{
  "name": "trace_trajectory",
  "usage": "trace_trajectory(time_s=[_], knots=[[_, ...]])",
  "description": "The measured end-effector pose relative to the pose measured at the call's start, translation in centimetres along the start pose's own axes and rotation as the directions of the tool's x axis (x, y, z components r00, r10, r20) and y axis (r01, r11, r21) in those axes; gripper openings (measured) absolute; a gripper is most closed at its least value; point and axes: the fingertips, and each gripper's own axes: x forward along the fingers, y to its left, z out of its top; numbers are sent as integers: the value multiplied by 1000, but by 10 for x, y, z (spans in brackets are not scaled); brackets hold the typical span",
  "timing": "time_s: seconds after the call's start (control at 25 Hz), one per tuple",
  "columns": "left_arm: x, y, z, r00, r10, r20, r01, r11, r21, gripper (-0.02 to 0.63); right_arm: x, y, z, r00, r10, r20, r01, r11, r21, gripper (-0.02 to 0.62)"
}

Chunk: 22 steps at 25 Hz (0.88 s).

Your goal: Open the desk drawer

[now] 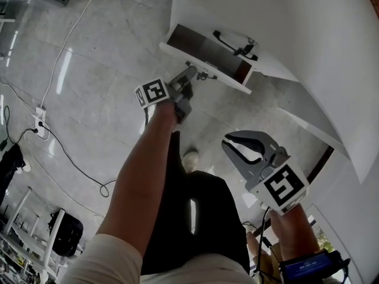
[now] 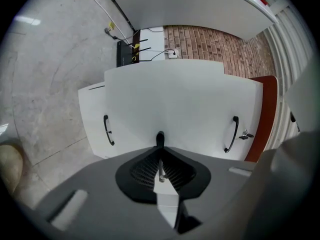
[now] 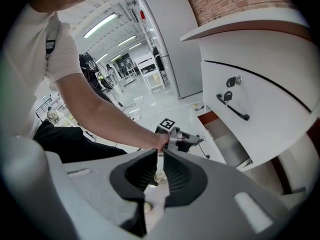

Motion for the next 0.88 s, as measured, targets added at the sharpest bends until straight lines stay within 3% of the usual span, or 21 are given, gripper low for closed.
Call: trace_trajectory(time_s=[0.32,0.88], knots=[[-27,7,-11,1000,23,2,-23,1000,-5,29,-2,15,-4,1000,0,-4,0,1000,7,37],[-29,9,-13,997,68,21,-68,997,30,55,-6,14,-13,1000,-7,1,7,1000,19,37]])
